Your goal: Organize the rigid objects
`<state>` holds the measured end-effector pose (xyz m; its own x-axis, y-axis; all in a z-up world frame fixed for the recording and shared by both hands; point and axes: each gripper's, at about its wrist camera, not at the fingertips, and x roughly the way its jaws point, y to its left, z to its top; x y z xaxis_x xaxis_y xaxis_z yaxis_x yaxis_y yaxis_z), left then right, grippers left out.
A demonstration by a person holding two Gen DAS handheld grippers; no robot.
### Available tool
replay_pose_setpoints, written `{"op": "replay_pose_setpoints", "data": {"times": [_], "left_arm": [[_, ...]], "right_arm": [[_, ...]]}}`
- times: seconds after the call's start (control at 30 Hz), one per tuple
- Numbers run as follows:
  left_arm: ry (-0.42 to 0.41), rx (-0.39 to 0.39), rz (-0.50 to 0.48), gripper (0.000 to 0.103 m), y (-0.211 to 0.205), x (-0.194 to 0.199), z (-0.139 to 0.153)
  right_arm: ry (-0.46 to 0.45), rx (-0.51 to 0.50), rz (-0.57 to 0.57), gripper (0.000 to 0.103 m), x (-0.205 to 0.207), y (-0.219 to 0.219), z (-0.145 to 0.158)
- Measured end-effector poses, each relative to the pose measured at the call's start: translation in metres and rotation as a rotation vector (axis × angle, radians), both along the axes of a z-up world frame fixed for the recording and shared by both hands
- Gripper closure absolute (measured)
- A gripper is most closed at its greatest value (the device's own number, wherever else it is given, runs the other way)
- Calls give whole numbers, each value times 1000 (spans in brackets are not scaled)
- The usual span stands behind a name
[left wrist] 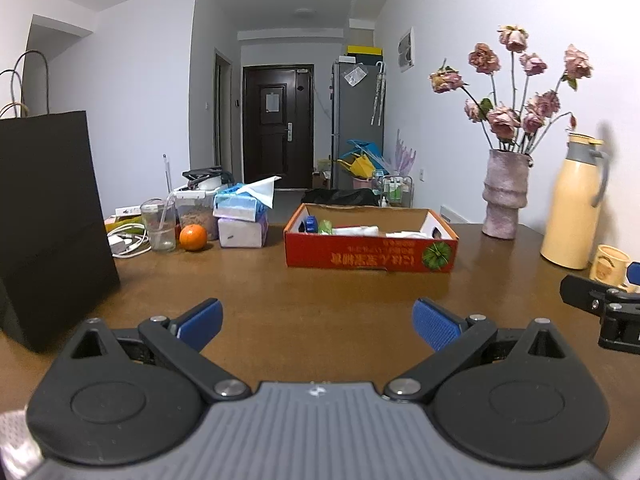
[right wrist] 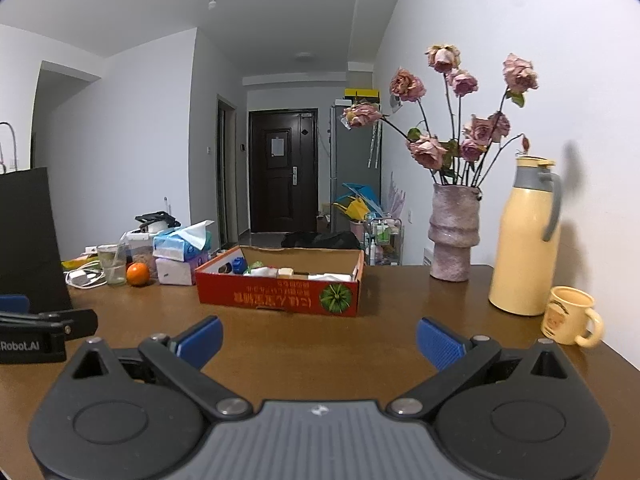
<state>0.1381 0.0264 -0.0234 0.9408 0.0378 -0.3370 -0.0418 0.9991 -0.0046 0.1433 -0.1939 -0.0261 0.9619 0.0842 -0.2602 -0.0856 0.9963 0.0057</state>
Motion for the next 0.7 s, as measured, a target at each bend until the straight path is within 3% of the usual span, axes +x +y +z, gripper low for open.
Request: {"op": "replay_pose_setpoints", "data": {"times": [0.27,0.7], "left_arm": [[-12,9,-13,0,-5,-32,2],[-22,16,-20,0,-10,-40,5]], "right_arm": [[-14,6,-18,0,-38,-10,1],[-14,8,-21,0,-43,-12,3]]}}
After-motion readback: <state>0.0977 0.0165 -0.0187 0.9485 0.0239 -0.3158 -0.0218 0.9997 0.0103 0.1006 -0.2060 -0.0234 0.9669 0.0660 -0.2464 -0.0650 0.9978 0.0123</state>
